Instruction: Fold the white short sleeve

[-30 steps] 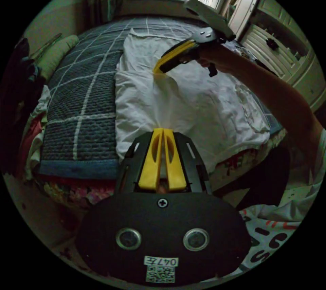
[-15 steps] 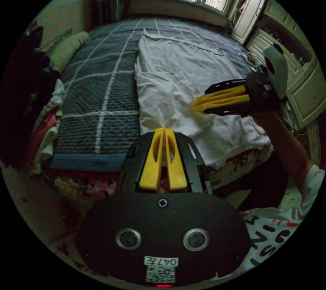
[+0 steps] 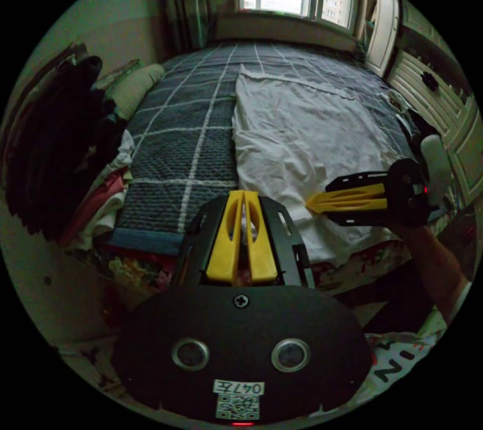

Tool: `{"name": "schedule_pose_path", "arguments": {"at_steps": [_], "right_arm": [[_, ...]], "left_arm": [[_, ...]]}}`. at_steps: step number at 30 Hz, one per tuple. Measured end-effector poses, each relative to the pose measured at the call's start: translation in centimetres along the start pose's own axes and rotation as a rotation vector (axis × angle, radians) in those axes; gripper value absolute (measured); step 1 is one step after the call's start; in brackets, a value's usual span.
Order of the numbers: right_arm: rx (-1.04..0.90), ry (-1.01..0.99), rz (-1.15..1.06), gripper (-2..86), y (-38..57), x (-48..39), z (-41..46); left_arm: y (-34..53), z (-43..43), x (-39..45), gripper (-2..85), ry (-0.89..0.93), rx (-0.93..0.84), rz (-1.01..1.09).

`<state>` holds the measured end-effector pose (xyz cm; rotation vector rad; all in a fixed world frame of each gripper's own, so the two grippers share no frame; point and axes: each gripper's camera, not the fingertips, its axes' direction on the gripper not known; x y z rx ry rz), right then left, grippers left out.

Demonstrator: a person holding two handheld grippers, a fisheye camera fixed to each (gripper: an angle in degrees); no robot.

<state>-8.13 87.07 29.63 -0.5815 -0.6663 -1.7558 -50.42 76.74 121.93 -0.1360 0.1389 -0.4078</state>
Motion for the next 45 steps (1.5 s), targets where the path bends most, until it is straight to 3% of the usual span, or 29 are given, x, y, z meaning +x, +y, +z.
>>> {"name": "schedule_pose_path", "arguments": {"at_steps": [2,4,7,11,16,20,25,36,42,45], "right_arm": [[-0.009,-0.023,0.035,-0.4,1.0,-0.1,-0.2],[0.251,0.015,0.121,-0.1,4.2,-0.1,-6.2],[0.402,0.105,0.188,1.0,10.4,-1.0,-13.2],[0.349,0.273,0.277,2.2,18.9,-4.1,-17.9],[0.135,0.478,0.537,3.7,29.3,-7.7,-20.3],[0.093,0.490,0.698,5.3,33.6,-7.9,-20.4],[-0.096,0.529,0.451,6.0,33.2,-8.1,-16.5],[-0.200,0.456,0.199,5.8,30.9,-3.6,-8.5],[-0.152,0.407,0.200,3.9,29.8,-0.8,-7.3],[0.053,0.406,0.199,2.0,27.2,2.7,-8.7]], "left_arm": [[0.1,-0.2,-1.3,-0.7,-0.008,-0.008,-0.055],[0.6,-1.1,-2.2,-0.5,0.022,0.057,-0.061],[1.4,-0.9,-3.7,0.3,0.156,0.063,-0.055],[2.1,1.1,-4.3,5.6,0.224,0.010,-0.037],[1.9,3.1,-5.0,7.8,0.355,-0.036,-0.121],[1.6,3.9,-4.2,8.0,0.347,-0.056,-0.155],[0.9,3.6,-3.0,3.2,0.279,-0.067,-0.133],[-1.1,2.0,-0.5,-0.1,0.235,-0.056,-0.039],[-1.8,2.4,0.5,-0.1,0.229,-0.090,-0.050],[-2.0,2.4,0.9,-0.1,0.254,-0.079,-0.075]]}}
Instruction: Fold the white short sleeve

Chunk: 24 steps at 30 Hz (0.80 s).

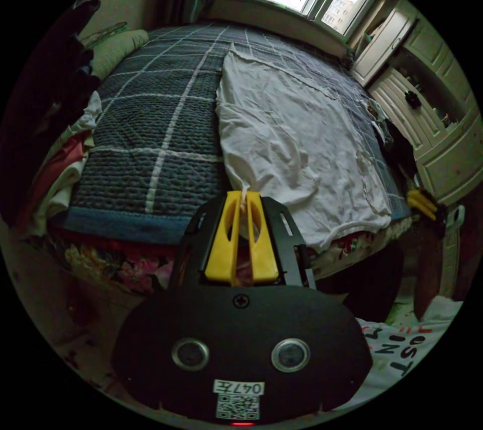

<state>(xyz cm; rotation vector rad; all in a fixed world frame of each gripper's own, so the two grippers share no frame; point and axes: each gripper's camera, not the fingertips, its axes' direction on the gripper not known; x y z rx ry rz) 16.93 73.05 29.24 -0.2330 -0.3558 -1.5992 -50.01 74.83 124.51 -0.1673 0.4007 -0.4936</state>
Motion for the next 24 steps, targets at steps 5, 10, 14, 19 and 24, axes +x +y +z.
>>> {"name": "schedule_pose_path", "arguments": {"at_steps": [5,10,14,19,24], "right_arm": [[0.147,-0.070,0.017,3.1,-12.1,8.2,8.6],[0.110,-0.071,0.165,4.7,-25.9,16.1,27.7],[0.010,-0.052,0.260,6.8,-32.8,19.3,40.7],[-0.152,-0.072,0.362,11.7,-38.3,21.5,56.3],[-0.363,-0.011,0.329,4.3,-38.0,21.9,66.1]], "left_arm": [[-0.1,-0.5,1.1,-0.2,0.050,0.066,-0.008],[-0.5,-0.9,2.3,-0.3,0.135,0.138,-0.013],[-1.4,-1.1,5.1,-0.4,0.038,0.120,0.079],[-2.7,-1.3,7.8,-0.5,0.061,0.126,0.142],[-3.9,-1.0,9.6,-0.7,0.146,0.126,0.146]]}}
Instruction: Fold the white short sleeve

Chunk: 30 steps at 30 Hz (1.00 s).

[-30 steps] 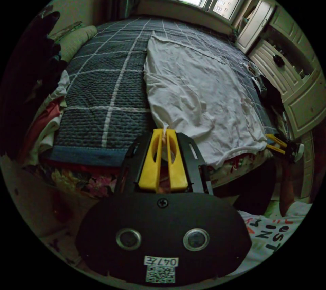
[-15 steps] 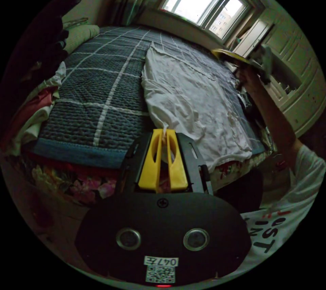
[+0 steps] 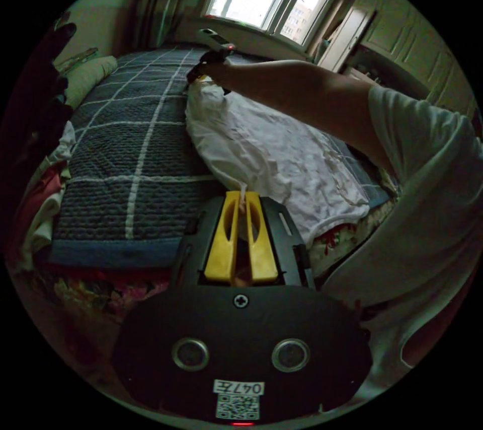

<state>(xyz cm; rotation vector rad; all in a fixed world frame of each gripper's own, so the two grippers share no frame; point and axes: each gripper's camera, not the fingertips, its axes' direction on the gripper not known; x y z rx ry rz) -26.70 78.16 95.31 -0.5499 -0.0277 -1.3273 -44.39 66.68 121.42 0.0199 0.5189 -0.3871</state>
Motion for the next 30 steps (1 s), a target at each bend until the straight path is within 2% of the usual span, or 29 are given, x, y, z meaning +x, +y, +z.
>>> {"name": "schedule_pose_path", "arguments": {"at_steps": [2,8,11,16,22,27,30], "right_arm": [[0.055,0.069,-0.023,1.4,0.6,0.7,1.3],[0.209,-0.137,0.004,0.1,3.2,9.1,2.7],[0.277,-0.265,0.038,0.1,6.2,15.7,3.0],[0.342,-0.449,0.057,0.0,14.8,28.2,5.1],[0.347,-0.467,0.137,0.0,26.4,38.9,10.5],[0.328,-0.477,0.232,0.0,33.9,44.4,16.3],[0.378,-0.500,0.288,0.0,37.3,46.3,19.2]], "left_arm": [[-0.8,0.2,0.8,-0.7,0.071,0.021,-0.008],[-4.3,0.6,5.4,-0.8,0.334,0.105,0.027],[-7.1,1.8,10.5,-0.9,0.378,0.071,0.096],[-11.1,5.7,20.5,-0.9,0.422,-0.003,0.210],[-13.4,11.0,31.8,-0.9,0.361,-0.088,0.329],[-14.4,15.0,37.3,-0.9,0.314,-0.193,0.400],[-14.9,16.7,39.0,-0.9,0.293,-0.234,0.411]]}}
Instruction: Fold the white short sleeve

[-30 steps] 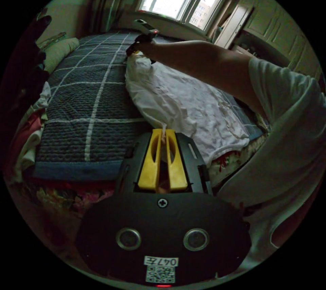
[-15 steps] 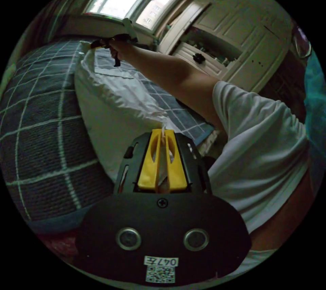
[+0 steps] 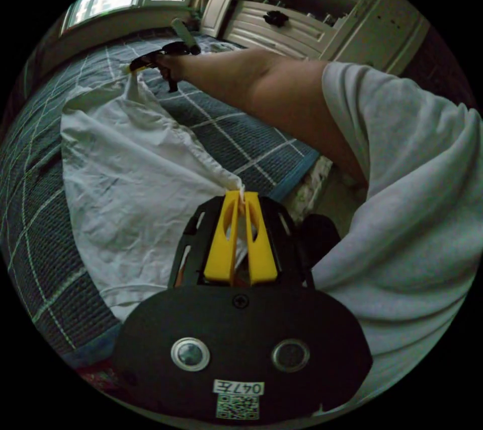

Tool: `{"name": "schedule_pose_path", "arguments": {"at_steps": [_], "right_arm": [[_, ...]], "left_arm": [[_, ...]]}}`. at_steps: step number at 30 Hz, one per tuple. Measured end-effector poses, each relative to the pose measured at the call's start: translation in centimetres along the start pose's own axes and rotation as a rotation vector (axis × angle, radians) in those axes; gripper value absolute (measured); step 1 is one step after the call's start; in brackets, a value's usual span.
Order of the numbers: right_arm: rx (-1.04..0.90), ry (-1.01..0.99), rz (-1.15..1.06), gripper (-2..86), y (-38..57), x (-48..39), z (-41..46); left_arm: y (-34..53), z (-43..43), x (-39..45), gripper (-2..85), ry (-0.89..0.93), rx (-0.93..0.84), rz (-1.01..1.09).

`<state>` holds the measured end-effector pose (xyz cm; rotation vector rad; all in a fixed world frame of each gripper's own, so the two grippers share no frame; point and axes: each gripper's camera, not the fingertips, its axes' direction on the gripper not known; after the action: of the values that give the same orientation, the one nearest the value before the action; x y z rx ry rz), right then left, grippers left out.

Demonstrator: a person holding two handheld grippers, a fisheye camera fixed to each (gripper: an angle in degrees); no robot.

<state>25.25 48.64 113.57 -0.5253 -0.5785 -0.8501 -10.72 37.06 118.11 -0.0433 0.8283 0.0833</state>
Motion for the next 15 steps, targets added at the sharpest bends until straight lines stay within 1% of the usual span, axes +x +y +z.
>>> {"name": "schedule_pose_path", "arguments": {"at_steps": [6,8,9,10,12,14,15], "right_arm": [[0.143,-0.069,-0.005,0.3,2.2,3.1,-0.8],[0.138,-0.033,-0.002,1.2,2.1,3.7,-0.6],[0.084,0.034,0.032,2.4,2.2,4.4,0.0],[-0.007,0.124,0.087,5.5,2.4,5.2,0.9],[-0.083,0.229,0.167,8.1,3.3,6.5,1.2],[-0.013,0.304,0.215,8.1,4.3,6.8,-0.5],[0.070,0.351,0.187,7.4,4.9,6.0,-2.1]], "left_arm": [[-2.9,1.0,1.1,-0.7,-0.003,-0.004,0.029],[-4.1,2.2,1.0,-0.3,0.001,-0.030,0.033],[-4.4,2.7,0.9,-0.1,0.003,-0.045,0.028],[-4.9,3.7,0.5,0.5,0.013,-0.080,0.011],[-5.4,4.8,-0.2,1.9,0.051,-0.110,-0.025],[-5.9,4.7,-0.5,3.7,0.082,-0.085,-0.026],[-6.0,4.6,-0.5,3.9,0.080,-0.075,-0.020]]}}
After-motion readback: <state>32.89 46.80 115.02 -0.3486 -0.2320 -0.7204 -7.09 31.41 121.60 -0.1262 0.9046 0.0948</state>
